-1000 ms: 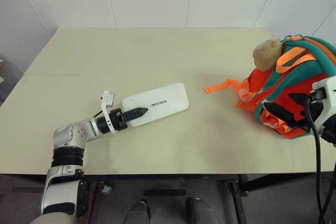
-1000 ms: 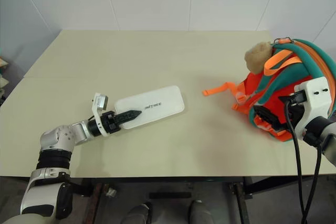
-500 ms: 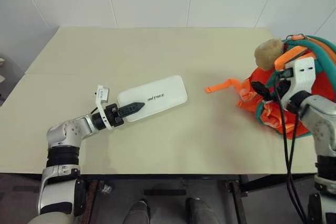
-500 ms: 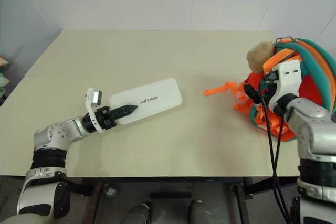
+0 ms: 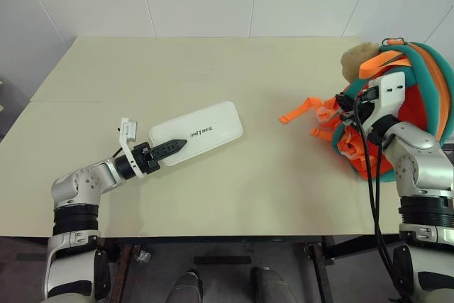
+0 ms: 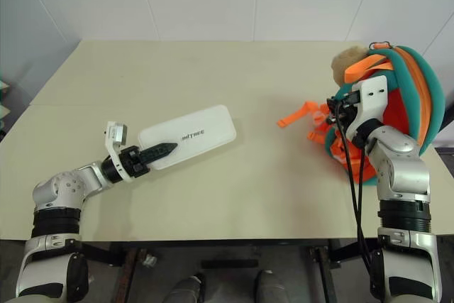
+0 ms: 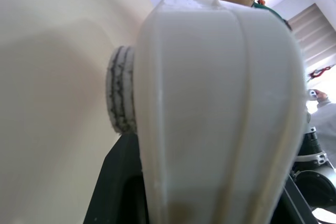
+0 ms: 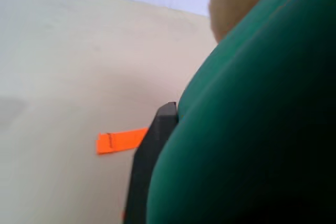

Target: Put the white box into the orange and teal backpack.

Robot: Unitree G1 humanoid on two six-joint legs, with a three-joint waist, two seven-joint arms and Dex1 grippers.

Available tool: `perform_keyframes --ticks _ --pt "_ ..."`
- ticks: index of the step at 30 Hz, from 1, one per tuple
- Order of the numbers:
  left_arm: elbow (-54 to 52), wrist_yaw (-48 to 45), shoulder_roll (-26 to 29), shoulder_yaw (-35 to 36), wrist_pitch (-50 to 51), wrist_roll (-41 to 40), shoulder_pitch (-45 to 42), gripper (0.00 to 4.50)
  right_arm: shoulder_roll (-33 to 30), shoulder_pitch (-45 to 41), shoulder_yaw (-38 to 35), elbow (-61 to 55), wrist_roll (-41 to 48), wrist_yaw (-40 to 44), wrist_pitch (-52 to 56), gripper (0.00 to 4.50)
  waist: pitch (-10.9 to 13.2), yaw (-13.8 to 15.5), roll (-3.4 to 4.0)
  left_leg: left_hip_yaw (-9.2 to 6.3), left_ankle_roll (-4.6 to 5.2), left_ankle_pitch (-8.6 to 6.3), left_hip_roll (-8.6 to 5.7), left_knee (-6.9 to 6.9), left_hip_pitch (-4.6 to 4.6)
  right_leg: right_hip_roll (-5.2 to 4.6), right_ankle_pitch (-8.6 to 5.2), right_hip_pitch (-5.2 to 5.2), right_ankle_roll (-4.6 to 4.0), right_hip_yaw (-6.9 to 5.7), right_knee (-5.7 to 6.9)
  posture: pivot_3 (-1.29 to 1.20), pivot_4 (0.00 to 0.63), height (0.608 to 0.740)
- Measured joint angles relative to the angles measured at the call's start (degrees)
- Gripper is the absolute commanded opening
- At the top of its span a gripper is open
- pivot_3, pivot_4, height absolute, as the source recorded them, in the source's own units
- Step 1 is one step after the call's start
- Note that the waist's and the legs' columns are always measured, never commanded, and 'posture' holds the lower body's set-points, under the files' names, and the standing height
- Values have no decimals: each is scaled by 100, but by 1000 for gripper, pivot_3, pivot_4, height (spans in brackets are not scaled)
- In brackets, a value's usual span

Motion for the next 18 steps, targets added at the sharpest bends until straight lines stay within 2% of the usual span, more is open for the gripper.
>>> perform_keyframes --ticks 7,15,18 --pt "142 0 321 112 -109 4 -3 1271 242 -268 555 -1239 1308 1239 1128 15 2 -87 3 -1 0 0 2 0 -2 1 -1 -10 -2 0 10 0 150 740" --pt "458 6 534 280 -488 41 3 1271 699 -1395 1017 -1546 2547 2057 2292 15 2 -107 2 -3 -4 2 7 -6 -17 3 -12 -50 -19 0 44 0 150 740" --pt "456 8 559 367 -568 36 66 1271 697 -1499 1019 -1727 3071 2304 2789 15 2 -91 2 -3 -6 -1 6 -7 -23 1 -13 -50 -17 0 36 0 150 740"
